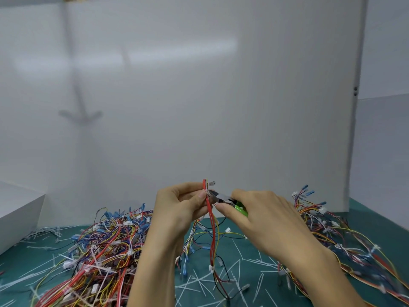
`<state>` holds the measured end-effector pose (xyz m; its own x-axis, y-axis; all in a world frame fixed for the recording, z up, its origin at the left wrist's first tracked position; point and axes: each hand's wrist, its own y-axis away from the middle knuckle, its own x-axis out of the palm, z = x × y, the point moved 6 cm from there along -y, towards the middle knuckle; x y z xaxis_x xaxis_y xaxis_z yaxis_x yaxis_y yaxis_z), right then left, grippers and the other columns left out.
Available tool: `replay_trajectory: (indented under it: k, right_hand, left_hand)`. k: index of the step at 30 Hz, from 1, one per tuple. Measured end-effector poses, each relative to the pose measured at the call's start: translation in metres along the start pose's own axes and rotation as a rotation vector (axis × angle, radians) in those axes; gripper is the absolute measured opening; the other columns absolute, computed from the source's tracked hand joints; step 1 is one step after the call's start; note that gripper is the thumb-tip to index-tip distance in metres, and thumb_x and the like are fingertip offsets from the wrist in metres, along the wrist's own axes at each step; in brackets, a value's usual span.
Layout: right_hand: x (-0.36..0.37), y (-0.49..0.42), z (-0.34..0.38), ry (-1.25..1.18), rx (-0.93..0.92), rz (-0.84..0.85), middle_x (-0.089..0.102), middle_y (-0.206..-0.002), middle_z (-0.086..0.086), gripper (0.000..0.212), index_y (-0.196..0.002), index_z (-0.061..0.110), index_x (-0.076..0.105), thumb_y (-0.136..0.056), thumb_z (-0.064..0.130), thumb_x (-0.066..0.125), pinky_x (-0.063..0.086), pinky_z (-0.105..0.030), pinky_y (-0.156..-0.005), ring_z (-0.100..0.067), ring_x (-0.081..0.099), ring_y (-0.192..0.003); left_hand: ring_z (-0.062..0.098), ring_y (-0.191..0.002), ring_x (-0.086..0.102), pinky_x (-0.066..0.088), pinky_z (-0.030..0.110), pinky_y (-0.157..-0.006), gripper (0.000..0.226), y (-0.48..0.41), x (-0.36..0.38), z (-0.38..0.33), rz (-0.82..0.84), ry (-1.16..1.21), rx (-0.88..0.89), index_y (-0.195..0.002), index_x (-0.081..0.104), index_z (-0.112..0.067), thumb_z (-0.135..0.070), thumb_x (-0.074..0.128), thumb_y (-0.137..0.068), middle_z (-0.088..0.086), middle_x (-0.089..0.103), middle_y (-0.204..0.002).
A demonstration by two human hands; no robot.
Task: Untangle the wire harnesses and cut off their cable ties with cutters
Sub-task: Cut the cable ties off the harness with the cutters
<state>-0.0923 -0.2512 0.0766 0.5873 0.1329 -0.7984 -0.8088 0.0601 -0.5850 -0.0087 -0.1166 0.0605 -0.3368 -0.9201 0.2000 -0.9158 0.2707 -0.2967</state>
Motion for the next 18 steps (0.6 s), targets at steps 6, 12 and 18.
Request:
replay_trajectory:
  k: [6, 12, 18]
  right_hand:
    - [0.0, 0.001, 0.0, 0.006, 0.031, 0.023, 0.046, -0.064, 0.001, 0.062, -0.07, 0.022, 0.038, -0.085, 0.079, 0.02, 0.036, -0.035, -0.059, -0.027, 0.048, -0.07]
    - [0.002, 0.001, -0.004, -0.027, 0.06, 0.039, 0.05, -0.063, -0.001, 0.067, -0.074, 0.018, 0.049, -0.087, 0.078, 0.024, 0.038, -0.031, -0.058, -0.024, 0.051, -0.068]
    - [0.019, 0.002, -0.014, -0.405, 0.192, 0.28, 0.067, -0.059, -0.002, 0.066, -0.074, 0.015, 0.067, -0.095, 0.066, 0.032, 0.048, -0.03, -0.058, -0.017, 0.065, -0.052]
  left_hand:
    - [0.019, -0.074, 0.075, 0.061, 0.023, -0.066, 0.015, 0.0, -0.001, -0.001, 0.012, -0.004, 0.008, -0.098, 0.07, 0.001, 0.008, 0.059, -0.091, 0.012, 0.077, -0.083]
    - [0.019, -0.073, 0.075, 0.061, 0.024, -0.066, 0.016, 0.0, 0.0, 0.0, 0.024, -0.026, -0.002, -0.101, 0.069, 0.003, 0.008, 0.059, -0.091, 0.013, 0.077, -0.083]
    - [0.018, -0.073, 0.076, 0.061, 0.024, -0.063, 0.014, 0.001, -0.001, -0.001, 0.0, -0.016, -0.02, -0.098, 0.07, -0.003, 0.005, 0.059, -0.093, 0.008, 0.078, -0.084]
